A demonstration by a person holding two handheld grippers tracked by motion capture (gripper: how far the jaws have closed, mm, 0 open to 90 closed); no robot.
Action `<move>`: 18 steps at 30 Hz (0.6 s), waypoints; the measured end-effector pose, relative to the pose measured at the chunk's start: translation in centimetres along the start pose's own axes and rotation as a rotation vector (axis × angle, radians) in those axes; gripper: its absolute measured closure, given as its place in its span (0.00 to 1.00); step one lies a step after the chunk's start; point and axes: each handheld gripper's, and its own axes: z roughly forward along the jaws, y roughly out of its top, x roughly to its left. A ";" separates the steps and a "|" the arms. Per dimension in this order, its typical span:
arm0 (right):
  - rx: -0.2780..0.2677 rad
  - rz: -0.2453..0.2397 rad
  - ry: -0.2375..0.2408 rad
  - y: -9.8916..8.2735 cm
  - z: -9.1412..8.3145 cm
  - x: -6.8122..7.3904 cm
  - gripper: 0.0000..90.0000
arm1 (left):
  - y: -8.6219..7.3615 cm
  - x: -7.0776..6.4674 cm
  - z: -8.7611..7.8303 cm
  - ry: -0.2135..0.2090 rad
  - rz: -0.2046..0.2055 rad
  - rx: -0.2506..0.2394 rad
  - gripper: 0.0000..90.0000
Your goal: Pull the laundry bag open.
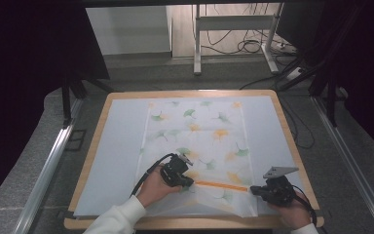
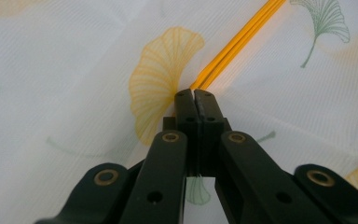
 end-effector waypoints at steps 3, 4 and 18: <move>0.000 0.000 -0.002 0.0 0.0 0.0 0.99 | -0.5 0.3 -0.3 0.006 -0.005 0.001 1.00; 0.000 0.000 -0.003 0.0 0.0 0.0 0.99 | -0.6 0.4 -0.4 0.006 -0.005 0.001 1.00; 0.000 0.001 0.000 0.0 0.0 0.0 0.99 | -2.5 1.6 -1.7 0.025 -0.041 -0.001 1.00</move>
